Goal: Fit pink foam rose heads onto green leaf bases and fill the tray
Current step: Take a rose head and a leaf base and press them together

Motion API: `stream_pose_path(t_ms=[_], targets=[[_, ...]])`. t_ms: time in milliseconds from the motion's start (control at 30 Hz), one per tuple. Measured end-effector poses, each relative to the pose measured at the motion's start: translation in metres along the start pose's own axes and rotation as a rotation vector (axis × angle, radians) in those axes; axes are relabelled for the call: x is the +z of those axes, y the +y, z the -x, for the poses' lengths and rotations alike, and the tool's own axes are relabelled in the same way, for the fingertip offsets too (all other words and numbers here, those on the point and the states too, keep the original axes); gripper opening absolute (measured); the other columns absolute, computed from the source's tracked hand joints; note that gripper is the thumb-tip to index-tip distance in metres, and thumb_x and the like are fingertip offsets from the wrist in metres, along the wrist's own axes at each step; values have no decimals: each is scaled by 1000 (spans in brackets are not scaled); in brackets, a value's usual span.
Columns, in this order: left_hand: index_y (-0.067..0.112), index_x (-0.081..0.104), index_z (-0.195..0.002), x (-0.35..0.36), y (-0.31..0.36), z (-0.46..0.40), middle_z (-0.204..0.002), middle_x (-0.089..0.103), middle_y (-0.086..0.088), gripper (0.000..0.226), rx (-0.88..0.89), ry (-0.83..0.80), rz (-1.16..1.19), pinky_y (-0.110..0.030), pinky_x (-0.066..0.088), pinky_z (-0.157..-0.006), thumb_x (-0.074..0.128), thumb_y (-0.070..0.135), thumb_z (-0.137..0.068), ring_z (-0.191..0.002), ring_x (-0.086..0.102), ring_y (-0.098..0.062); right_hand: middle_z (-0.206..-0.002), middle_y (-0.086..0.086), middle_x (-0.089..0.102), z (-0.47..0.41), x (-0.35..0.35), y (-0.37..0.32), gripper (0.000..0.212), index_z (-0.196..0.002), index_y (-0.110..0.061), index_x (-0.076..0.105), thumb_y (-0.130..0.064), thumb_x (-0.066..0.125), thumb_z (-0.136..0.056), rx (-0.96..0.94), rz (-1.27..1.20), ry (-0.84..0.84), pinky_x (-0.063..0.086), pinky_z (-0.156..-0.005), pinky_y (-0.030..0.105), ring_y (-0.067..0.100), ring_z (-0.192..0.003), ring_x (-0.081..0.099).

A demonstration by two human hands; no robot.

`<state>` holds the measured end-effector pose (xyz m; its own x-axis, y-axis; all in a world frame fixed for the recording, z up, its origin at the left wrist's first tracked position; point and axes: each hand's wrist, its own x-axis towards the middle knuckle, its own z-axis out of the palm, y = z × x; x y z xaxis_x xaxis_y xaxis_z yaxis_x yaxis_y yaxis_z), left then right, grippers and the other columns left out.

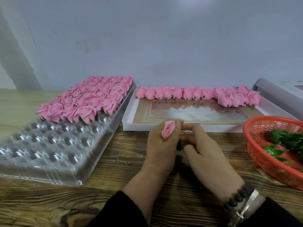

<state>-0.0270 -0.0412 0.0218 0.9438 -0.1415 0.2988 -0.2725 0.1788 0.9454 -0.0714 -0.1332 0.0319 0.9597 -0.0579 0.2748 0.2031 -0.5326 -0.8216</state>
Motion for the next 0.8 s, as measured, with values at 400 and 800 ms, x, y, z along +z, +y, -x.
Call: stream_pose_path(t_ms=[400, 800], targets=[[40, 8, -145, -13, -12, -9, -82, 66, 8, 92, 57, -197, -366, -40, 53, -83, 68, 21, -77, -82, 66, -19, -110, -21, 51, -3, -8, 14, 59, -125, -45, 42, -52, 62, -70, -102, 25, 25, 39, -82, 14, -4, -95, 53], [44, -17, -137, -13, -5, -7, -117, 61, 6, 116, 57, -419, -650, -31, 44, -96, 76, 19, -73, -109, 58, -13, -86, -17, 62, -6, -24, 18, 39, -100, -40, 59, -13, 73, -75, -143, -45, -93, 46, -74, 23, 4, -80, 56]])
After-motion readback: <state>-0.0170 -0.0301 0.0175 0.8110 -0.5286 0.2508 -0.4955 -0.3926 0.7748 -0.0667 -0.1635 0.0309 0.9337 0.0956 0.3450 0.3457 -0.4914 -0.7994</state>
